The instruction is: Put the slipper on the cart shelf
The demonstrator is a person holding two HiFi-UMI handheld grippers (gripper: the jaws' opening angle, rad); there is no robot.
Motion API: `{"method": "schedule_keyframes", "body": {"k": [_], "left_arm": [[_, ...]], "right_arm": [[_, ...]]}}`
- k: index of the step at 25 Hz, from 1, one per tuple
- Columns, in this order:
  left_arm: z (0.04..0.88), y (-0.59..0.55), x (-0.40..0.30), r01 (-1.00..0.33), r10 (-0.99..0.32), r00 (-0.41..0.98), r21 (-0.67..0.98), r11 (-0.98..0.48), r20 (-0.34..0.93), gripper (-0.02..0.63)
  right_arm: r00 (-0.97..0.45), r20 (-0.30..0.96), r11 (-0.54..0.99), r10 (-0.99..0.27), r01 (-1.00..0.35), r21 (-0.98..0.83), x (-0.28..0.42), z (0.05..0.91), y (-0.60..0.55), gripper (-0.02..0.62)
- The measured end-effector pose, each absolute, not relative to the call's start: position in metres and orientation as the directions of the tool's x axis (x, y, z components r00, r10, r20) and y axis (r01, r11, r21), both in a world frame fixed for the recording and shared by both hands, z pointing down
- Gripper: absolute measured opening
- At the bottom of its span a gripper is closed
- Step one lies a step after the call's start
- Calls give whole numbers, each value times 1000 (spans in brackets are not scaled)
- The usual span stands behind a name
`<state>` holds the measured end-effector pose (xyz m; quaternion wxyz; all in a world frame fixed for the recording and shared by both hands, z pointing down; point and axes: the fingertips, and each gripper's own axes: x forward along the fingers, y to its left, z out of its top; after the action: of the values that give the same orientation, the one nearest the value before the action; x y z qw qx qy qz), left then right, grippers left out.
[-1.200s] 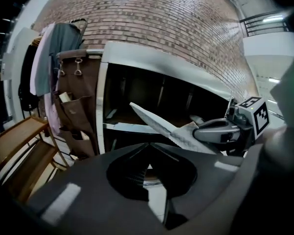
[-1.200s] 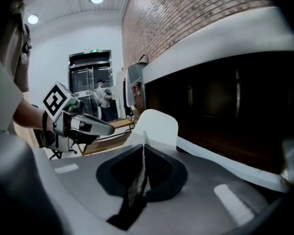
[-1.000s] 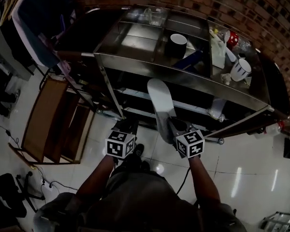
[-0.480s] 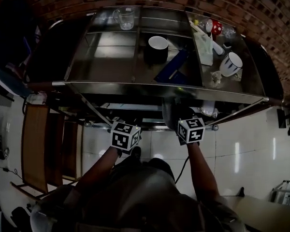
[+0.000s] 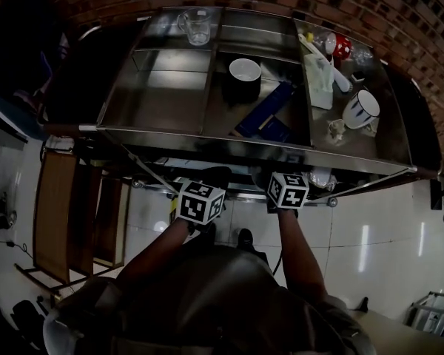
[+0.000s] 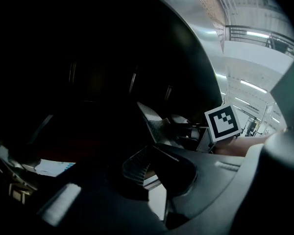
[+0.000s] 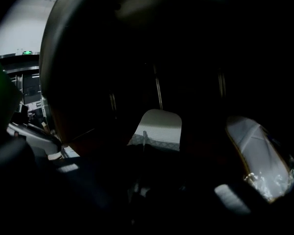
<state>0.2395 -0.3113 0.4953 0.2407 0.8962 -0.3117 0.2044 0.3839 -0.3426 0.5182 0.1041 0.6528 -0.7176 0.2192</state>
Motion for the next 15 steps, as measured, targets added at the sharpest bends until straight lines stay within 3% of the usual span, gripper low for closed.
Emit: {"method": "schedule_keyframes", "body": {"k": [15], "left_arm": [[484,-302,242,-709,-523,684,294,-641,509,8]], "right_arm": [[-301,326,232,-896,-944,-233,364,479,-328,66]]}}
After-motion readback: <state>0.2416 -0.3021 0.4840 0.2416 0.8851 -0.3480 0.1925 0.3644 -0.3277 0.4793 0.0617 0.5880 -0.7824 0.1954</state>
